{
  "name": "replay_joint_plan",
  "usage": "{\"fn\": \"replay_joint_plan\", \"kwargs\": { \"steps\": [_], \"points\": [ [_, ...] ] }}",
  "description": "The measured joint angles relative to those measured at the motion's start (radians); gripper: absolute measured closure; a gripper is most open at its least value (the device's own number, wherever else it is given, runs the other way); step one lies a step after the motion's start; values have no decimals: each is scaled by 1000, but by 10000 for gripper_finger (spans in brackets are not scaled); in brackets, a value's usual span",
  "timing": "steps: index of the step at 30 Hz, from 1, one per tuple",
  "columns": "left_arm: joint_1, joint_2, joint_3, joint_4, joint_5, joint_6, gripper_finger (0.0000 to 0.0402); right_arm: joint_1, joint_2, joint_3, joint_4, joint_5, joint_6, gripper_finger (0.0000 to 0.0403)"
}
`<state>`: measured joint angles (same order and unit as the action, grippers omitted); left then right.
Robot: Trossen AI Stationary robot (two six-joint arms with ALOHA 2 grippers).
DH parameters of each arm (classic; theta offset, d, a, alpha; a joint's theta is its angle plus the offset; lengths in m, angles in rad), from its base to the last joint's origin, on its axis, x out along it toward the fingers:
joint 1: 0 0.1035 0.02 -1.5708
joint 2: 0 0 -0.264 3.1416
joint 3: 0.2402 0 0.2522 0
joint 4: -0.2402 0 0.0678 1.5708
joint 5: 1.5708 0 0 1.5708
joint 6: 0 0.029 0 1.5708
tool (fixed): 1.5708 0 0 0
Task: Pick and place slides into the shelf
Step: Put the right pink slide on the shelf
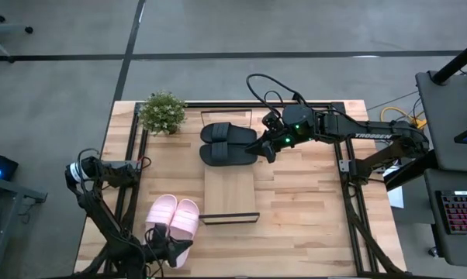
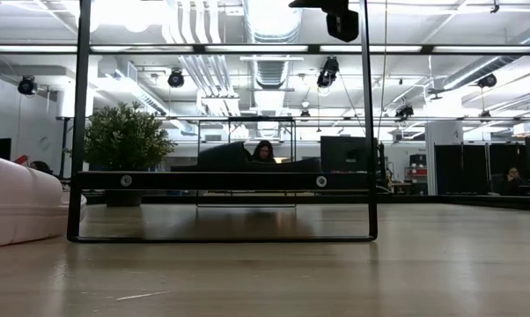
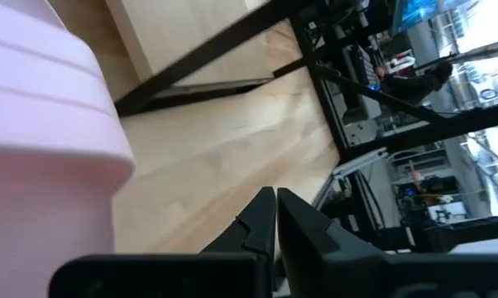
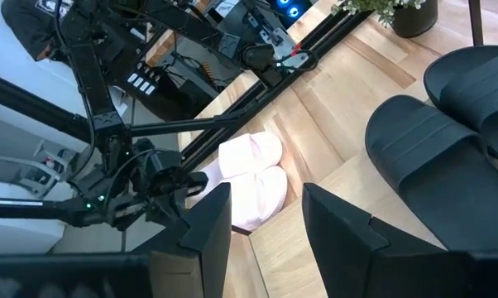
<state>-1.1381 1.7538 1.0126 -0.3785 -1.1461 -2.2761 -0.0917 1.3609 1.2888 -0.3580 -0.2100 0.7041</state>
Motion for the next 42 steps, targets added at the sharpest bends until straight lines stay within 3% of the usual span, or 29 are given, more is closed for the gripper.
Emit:
{"fn": "replay_joint_plan", "kwargs": {
  "steps": [3, 7, 12, 18, 21, 27, 32, 42],
  "points": [
    [7, 0, 0, -42, 24, -10, 402, 0, 0, 0, 0, -3, 4, 262],
    [9, 0, 9, -110, 161, -22, 402, 0, 0, 0, 1, -7, 22, 262],
    [8, 0, 9, -146, 163, -8, 402, 0, 0, 0, 2, -8, 30, 262],
    [9, -2, 56, -162, 134, 228, 402, 0, 0, 0, 2, -8, 36, 262],
    [12, -3, 93, -193, 212, 341, 402, 0, 0, 0, 2, -8, 37, 262],
    [12, -3, 173, -450, 441, 521, 402, 0, 0, 0, 2, -8, 37, 262],
    [15, -5, 197, -590, 457, 629, 402, 0, 0, 0, 2, -8, 52, 262],
    [19, -18, 200, -589, 485, 798, 402, 0, 0, 0, 2, 2, 56, 262]
  ]
}}
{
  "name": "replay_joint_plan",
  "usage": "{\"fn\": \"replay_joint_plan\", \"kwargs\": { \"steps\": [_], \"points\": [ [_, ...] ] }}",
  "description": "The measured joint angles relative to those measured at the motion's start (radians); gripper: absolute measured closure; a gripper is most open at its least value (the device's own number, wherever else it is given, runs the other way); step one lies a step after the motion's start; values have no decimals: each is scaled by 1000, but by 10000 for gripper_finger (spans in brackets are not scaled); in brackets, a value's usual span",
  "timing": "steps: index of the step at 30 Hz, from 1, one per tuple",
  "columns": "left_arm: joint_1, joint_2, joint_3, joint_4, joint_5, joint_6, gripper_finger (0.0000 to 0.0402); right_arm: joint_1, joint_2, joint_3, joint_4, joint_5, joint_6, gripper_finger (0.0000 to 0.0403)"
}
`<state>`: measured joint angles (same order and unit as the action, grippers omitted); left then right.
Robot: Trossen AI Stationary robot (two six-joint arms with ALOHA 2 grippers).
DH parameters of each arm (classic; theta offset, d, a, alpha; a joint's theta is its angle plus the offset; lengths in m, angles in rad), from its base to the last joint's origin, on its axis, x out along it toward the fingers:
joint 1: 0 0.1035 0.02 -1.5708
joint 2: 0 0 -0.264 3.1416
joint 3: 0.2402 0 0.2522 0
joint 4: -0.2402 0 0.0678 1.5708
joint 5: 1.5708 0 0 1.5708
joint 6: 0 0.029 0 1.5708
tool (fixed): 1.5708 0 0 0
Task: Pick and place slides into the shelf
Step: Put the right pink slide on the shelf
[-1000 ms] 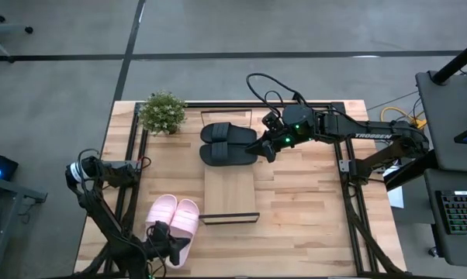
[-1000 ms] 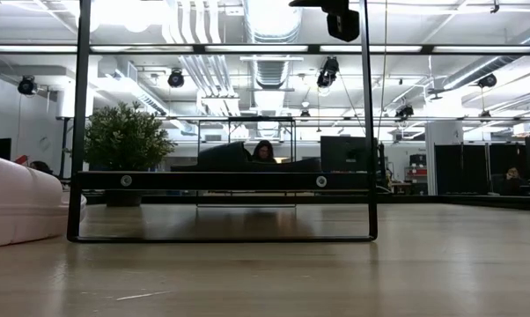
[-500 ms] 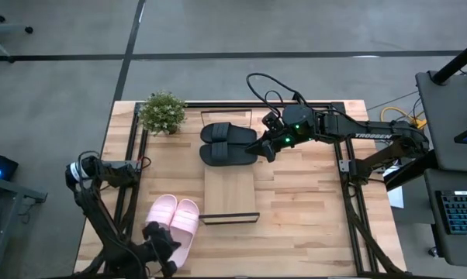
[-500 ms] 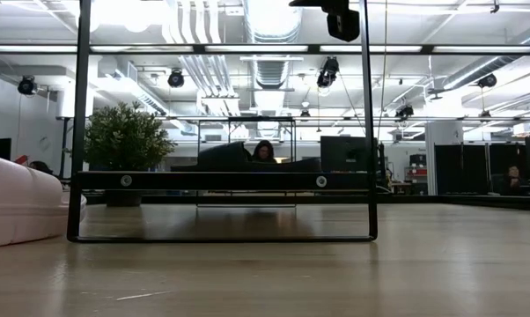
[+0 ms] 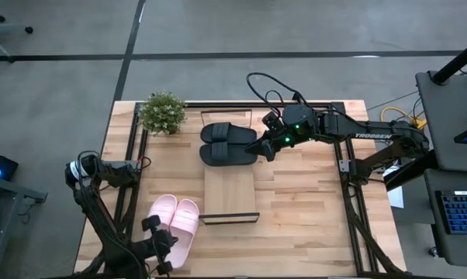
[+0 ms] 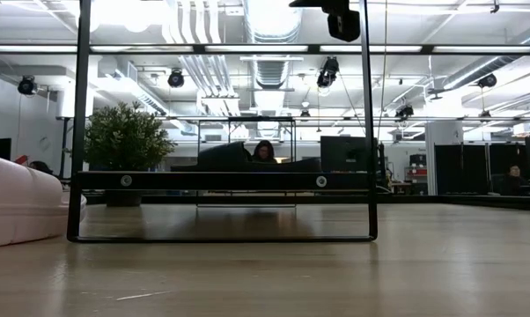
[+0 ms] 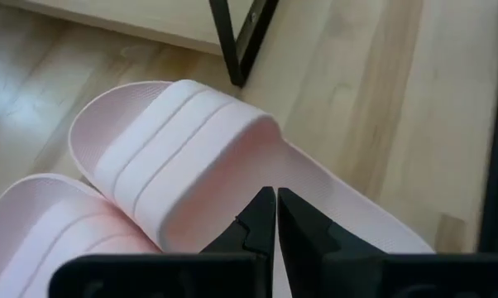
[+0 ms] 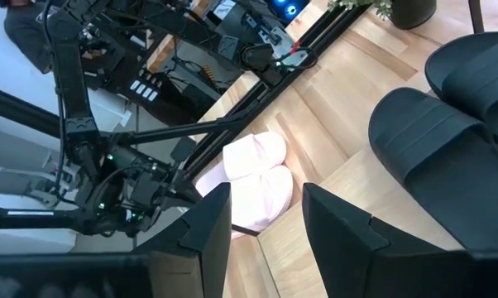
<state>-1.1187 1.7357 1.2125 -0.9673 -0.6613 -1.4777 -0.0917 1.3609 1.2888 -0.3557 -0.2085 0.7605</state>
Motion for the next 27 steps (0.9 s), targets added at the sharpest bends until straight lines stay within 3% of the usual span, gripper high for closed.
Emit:
{"fn": "replay_joint_plan", "kwargs": {
  "steps": [6, 12, 20, 27],
  "points": [
    [1, -19, -3, 14, 101, 3, 402, 0, 0, 0, 0, 45, 0, 262],
    [9, -19, -19, 23, 104, 84, 402, 0, 0, 0, 4, 56, 7, 262],
    [18, -19, -22, 16, 104, 307, 402, 0, 0, 0, 40, 56, 26, 262],
    [28, -19, -41, -17, 80, 343, 401, 0, 0, 0, 47, 55, 41, 262]
  ]
}}
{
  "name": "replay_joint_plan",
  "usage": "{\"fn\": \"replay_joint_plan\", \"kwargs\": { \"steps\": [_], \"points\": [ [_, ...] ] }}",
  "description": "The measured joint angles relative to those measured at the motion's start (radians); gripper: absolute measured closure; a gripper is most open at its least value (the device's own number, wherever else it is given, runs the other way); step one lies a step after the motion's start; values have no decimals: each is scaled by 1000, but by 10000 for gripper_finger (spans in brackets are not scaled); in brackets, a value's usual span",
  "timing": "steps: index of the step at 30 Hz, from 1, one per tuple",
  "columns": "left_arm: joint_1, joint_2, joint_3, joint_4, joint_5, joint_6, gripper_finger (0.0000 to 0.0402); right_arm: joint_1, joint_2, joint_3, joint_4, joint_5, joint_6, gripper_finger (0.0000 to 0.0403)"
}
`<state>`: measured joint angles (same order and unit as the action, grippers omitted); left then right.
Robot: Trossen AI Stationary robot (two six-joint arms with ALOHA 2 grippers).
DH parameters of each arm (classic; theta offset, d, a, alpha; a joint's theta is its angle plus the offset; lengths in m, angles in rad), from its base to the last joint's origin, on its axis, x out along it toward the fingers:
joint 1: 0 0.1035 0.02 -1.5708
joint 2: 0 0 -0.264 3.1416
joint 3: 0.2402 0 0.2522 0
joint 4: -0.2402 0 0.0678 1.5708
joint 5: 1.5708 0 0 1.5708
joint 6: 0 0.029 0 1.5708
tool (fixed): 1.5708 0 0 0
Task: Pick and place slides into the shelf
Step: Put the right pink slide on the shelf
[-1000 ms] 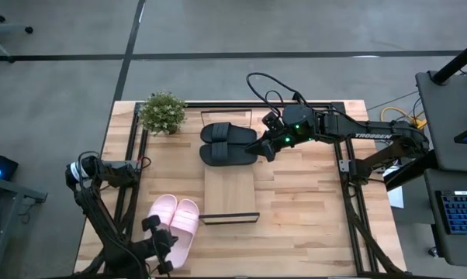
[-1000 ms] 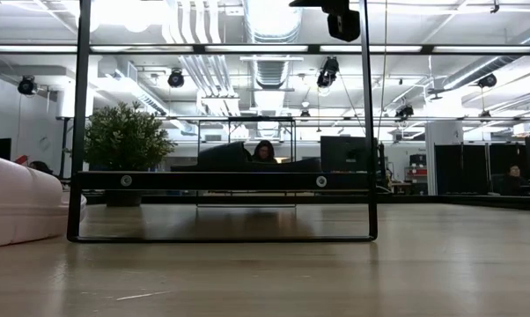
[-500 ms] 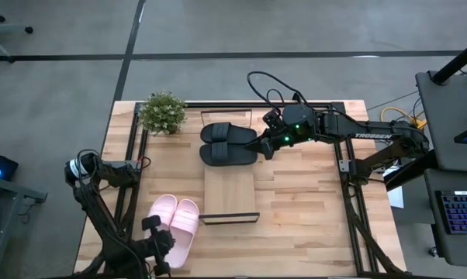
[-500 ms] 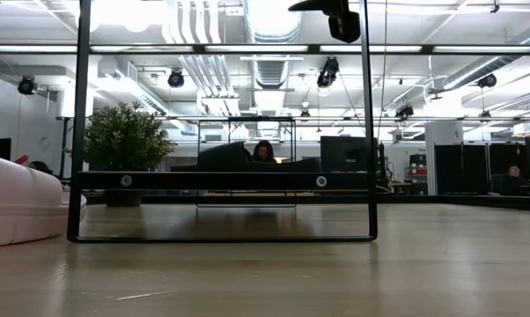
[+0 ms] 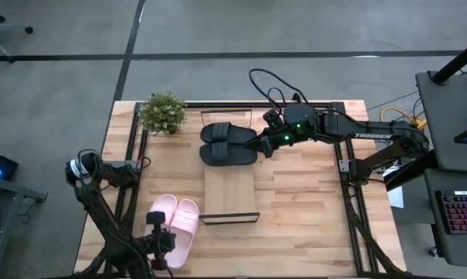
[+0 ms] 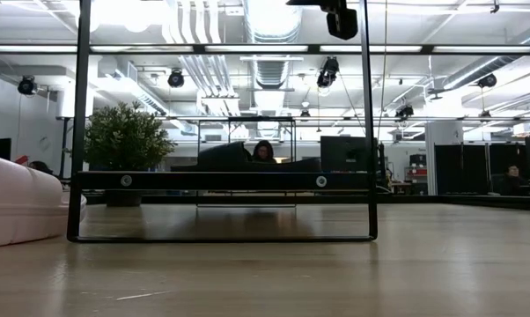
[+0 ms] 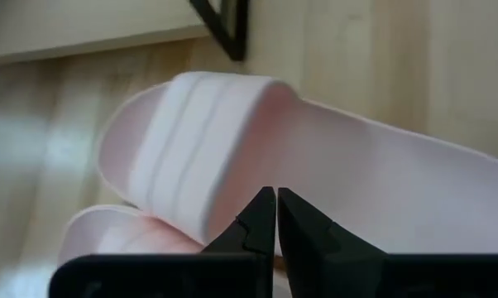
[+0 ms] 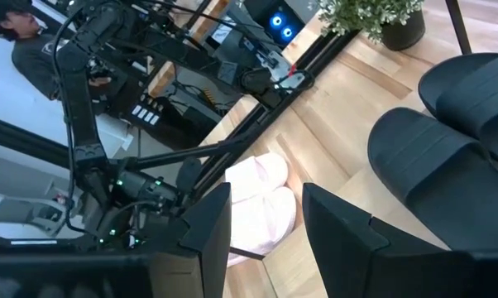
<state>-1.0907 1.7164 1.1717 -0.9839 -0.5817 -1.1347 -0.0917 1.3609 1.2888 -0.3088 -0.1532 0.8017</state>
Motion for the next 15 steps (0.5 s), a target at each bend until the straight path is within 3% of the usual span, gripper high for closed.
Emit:
{"fn": "replay_joint_plan", "kwargs": {
  "steps": [4, 11, 15],
  "points": [
    [11, 0, -6, -3, -23, 21, 381, 0, 0, 0, -1, -1, 3, 262],
    [13, -1, 3, -3, -32, 26, 289, 0, 0, 0, -1, -2, 3, 262],
    [16, 0, -2, -2, -54, 90, 258, 0, 0, 0, -1, -2, 2, 262]
  ]
}}
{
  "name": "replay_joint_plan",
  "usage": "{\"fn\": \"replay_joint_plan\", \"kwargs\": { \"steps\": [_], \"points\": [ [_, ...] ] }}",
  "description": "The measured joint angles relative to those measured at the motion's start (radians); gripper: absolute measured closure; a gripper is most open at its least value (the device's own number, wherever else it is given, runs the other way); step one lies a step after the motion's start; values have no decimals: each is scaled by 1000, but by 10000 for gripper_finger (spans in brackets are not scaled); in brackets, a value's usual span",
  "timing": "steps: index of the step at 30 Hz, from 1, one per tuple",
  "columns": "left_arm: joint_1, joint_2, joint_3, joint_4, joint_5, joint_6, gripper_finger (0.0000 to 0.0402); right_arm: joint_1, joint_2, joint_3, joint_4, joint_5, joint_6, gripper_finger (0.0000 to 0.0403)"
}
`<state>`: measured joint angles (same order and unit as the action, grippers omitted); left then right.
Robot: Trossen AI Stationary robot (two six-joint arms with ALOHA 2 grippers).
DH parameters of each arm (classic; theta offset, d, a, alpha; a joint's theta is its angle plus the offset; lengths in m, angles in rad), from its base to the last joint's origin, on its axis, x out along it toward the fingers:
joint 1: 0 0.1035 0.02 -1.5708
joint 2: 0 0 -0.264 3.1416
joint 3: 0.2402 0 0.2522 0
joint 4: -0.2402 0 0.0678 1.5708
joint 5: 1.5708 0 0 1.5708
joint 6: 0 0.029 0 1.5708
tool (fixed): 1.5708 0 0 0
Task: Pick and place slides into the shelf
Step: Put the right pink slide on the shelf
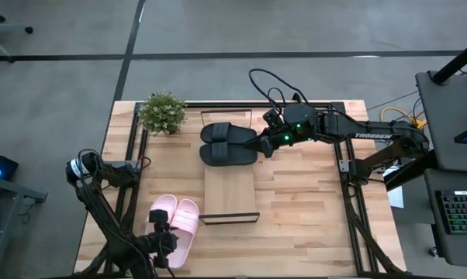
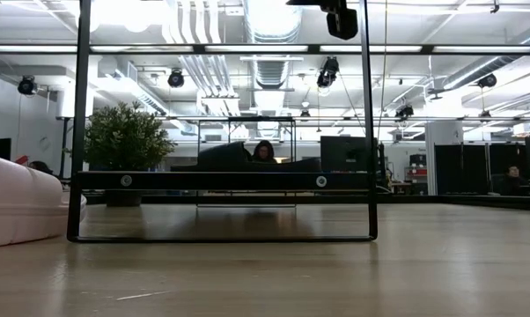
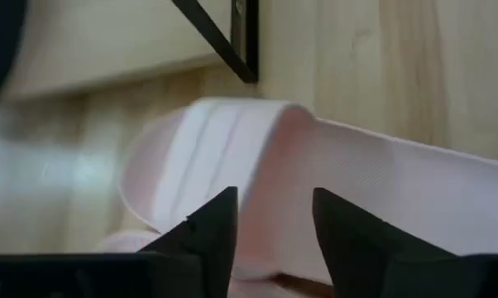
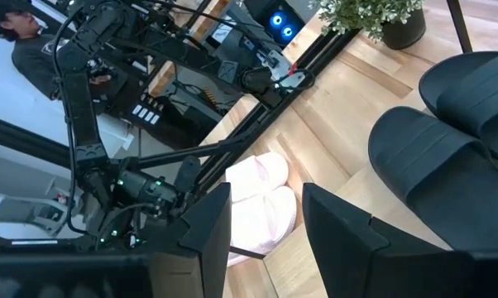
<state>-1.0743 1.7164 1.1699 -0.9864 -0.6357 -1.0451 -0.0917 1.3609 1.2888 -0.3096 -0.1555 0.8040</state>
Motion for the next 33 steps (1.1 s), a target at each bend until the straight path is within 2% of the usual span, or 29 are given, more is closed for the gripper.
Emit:
{"fn": "replay_joint_plan", "kwargs": {
  "steps": [5, 9, 22, 25, 31, 33],
  "points": [
    [26, 26, -15, -1, -76, 75, 254, 2, 0, 0, 0, 0, 0, 262],
    [58, 54, -15, 3, -77, 139, 253, 4, 0, 0, 0, -1, 0, 262],
    [72, 75, -13, 12, -76, 137, 259, 7, 0, 0, 0, -1, 0, 262],
    [72, 75, -12, 13, -75, 137, 282, 7, 0, 0, 0, -1, 0, 262],
    [72, 75, -10, 12, -74, 140, 375, 7, 0, 0, 0, 0, 0, 262],
    [72, 74, -9, 11, -76, 141, 393, 7, 0, 0, 0, 0, 0, 262]
  ]
}}
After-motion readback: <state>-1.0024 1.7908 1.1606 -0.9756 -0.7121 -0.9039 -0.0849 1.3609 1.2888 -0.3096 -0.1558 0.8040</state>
